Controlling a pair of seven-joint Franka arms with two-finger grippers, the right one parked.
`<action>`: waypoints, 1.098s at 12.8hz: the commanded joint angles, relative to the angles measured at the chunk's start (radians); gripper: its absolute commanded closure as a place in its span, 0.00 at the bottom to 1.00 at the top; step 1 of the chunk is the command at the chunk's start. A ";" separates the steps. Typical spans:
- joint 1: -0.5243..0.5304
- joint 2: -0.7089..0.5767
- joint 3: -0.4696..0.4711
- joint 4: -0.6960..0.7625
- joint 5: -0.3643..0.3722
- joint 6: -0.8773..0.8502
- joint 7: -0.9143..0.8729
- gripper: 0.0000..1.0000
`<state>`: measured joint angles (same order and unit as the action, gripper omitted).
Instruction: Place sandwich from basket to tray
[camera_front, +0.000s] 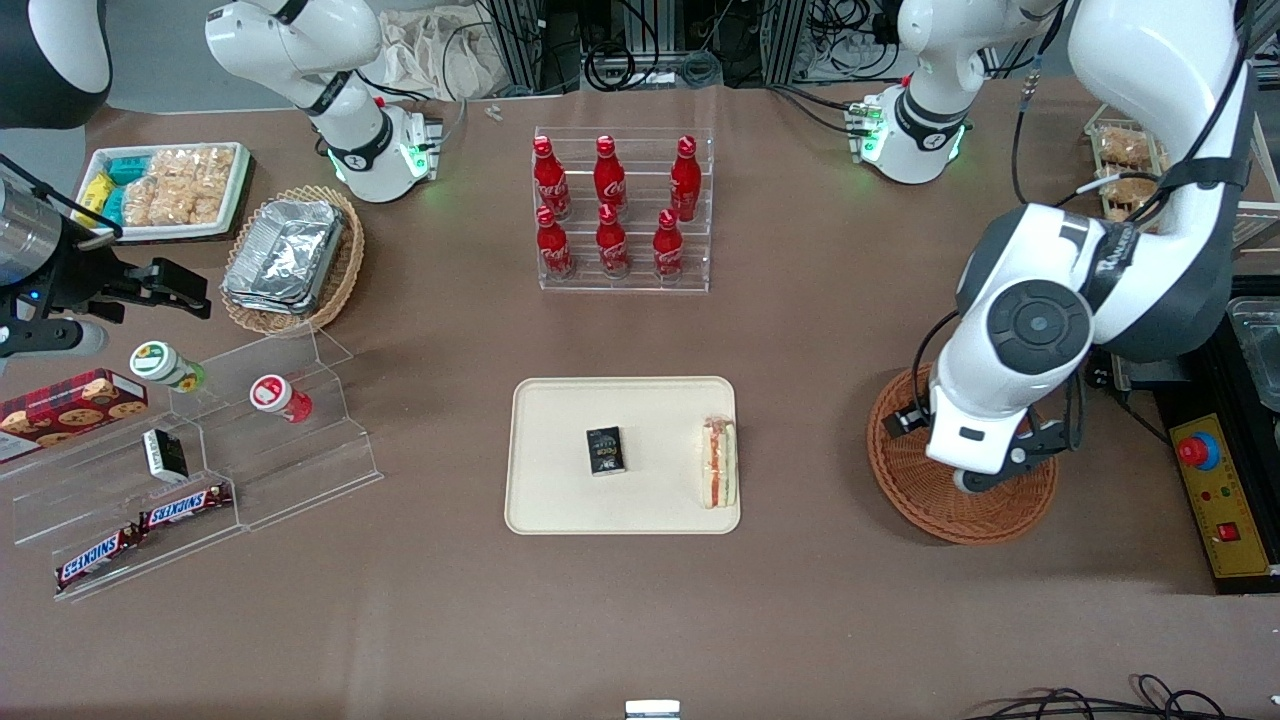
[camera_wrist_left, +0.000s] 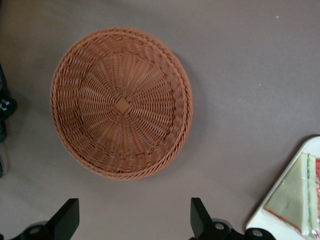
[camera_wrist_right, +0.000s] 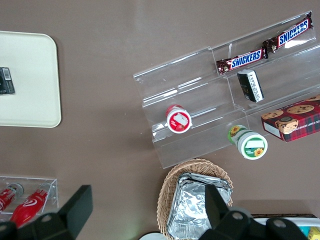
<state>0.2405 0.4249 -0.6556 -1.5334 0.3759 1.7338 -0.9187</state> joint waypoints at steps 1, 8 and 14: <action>0.075 -0.115 -0.045 -0.090 -0.077 0.021 0.070 0.00; 0.092 -0.247 -0.029 -0.167 -0.196 0.081 0.259 0.00; 0.160 -0.333 0.010 -0.228 -0.292 0.090 0.463 0.00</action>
<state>0.3903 0.1164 -0.6460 -1.7417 0.1036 1.8180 -0.4756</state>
